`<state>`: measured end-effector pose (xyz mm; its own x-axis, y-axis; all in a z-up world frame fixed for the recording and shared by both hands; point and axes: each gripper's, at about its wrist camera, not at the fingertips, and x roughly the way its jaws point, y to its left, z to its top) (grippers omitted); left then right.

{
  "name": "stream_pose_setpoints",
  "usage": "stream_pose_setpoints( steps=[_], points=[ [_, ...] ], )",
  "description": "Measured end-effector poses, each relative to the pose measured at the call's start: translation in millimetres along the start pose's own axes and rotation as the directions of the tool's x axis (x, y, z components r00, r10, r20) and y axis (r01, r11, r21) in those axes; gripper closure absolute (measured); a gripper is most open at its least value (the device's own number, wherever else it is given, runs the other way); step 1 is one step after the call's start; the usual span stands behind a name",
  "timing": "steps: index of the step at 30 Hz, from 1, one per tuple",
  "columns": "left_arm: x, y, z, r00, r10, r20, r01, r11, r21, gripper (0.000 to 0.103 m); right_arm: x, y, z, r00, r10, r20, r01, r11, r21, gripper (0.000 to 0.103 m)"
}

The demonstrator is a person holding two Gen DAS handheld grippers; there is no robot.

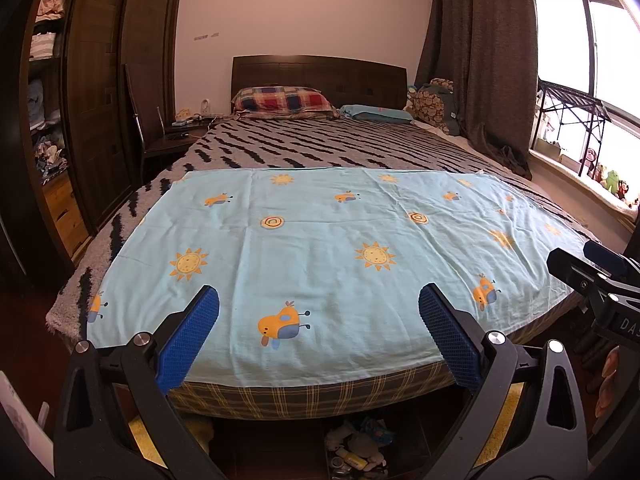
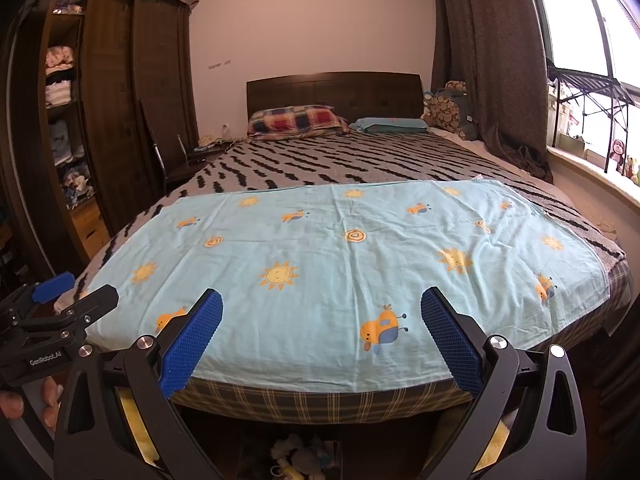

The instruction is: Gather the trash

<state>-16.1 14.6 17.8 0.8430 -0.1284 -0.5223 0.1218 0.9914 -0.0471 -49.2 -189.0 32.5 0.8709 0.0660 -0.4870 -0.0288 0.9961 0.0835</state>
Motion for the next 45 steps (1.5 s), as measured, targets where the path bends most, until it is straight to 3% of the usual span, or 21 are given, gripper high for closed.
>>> stream_pose_setpoints(
  steps=[15,21,25,34,45],
  points=[
    [2.1,-4.6,0.7,1.000,0.025,-0.003,-0.025,0.999,0.030,0.008,1.0,2.4,-0.2,1.000,-0.002,-0.003,0.002,1.000,-0.005,0.003],
    [3.5,-3.5,1.5,1.000,0.018,-0.008,-0.017,1.000,0.017,0.008,3.9,2.1,-0.1,1.000,-0.003,-0.007,0.003,1.000,-0.008,0.003],
    [3.3,1.0,3.1,1.000,-0.027,-0.015,0.026,0.999,-0.019,0.008,4.2,2.2,-0.6,1.000,-0.003,-0.009,0.003,1.000,-0.007,0.003],
    [2.6,0.1,2.9,1.000,-0.024,-0.001,0.024,1.000,-0.015,0.008,8.5,-0.9,-0.5,1.000,0.001,-0.019,-0.001,1.000,-0.002,0.003],
    [7.2,0.4,2.3,0.999,-0.029,-0.035,0.027,0.999,-0.030,0.008,8.7,-1.5,-0.3,1.000,0.001,-0.020,-0.001,1.000,-0.002,0.003]
  ],
)
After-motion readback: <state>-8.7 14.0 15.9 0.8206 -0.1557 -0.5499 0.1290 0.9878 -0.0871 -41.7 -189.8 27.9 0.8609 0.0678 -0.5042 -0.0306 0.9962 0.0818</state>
